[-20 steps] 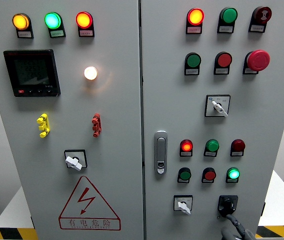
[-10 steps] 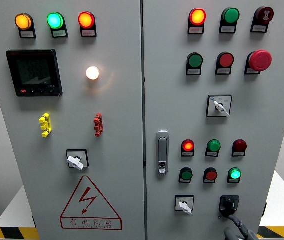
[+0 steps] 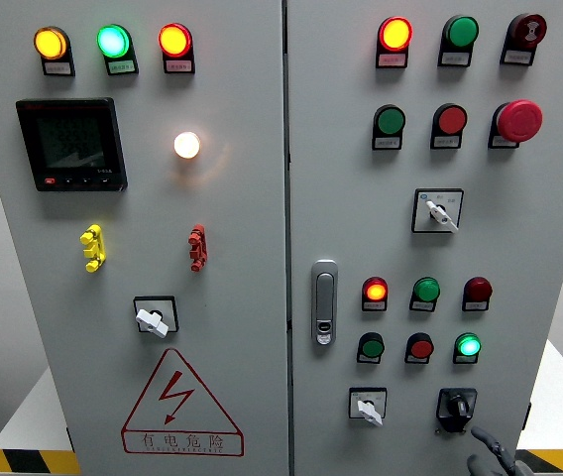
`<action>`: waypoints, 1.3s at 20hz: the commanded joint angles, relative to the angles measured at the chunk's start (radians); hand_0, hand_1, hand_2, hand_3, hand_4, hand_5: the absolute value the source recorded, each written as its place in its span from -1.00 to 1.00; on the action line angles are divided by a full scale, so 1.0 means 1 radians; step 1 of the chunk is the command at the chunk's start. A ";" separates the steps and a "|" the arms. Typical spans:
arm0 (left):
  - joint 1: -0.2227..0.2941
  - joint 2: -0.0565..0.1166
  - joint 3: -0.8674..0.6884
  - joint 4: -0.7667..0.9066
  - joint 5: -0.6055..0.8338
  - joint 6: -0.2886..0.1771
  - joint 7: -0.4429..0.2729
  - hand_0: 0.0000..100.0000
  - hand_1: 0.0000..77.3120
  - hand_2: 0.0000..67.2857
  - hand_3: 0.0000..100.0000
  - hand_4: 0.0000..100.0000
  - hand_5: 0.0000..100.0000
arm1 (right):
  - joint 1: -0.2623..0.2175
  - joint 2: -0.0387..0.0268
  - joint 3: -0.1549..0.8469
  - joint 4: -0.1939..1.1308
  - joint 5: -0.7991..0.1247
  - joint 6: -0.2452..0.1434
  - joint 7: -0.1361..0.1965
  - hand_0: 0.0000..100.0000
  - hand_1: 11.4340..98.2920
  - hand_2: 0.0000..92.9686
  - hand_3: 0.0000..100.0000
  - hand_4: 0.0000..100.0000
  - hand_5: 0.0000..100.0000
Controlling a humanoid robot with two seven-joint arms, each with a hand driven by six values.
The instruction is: Trip black knob to open circuit
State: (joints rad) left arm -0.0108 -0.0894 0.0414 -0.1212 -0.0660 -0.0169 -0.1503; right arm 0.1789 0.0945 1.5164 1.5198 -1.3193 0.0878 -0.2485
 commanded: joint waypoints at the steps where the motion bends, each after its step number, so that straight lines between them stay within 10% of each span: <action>1: 0.000 -0.001 0.000 0.000 0.000 0.000 0.000 -1.00 -0.92 -0.62 -0.57 -0.87 -0.97 | -0.012 -0.0009 0.007 0.002 -0.001 -0.011 0.000 0.80 -0.11 -0.98 0.86 1.00 1.00; 7: 0.000 0.000 0.000 0.000 0.000 0.000 0.000 -1.00 -0.92 -0.62 -0.57 -0.87 -0.97 | -0.067 0.0052 0.007 0.026 -0.003 -0.011 0.005 0.74 -0.16 -0.98 0.55 0.62 1.00; 11: 0.000 0.000 0.000 0.000 0.000 0.000 0.000 -1.00 -0.92 -0.62 -0.57 -0.87 -0.97 | -0.134 0.0083 -0.001 0.066 -0.008 -0.011 0.006 0.75 -0.17 -0.95 0.10 -0.02 0.53; 16: 0.000 -0.001 0.000 0.000 0.000 0.000 0.000 -1.00 -0.92 -0.62 -0.57 -0.87 -0.97 | -0.208 0.0083 -0.005 0.102 -0.014 -0.011 0.008 0.76 -0.17 -0.93 -0.15 -0.29 0.27; 26: 0.000 -0.001 0.000 0.000 0.000 0.000 0.000 -1.00 -0.92 -0.62 -0.57 -0.87 -0.97 | -0.188 0.0236 -0.010 0.129 -0.018 -0.006 0.009 0.73 -0.12 -0.87 -0.61 -0.67 -0.22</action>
State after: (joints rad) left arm -0.0108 -0.0904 0.0414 -0.1212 -0.0660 -0.0169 -0.1503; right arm -0.0123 0.1153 1.5065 1.6489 -1.3359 0.0799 -0.2393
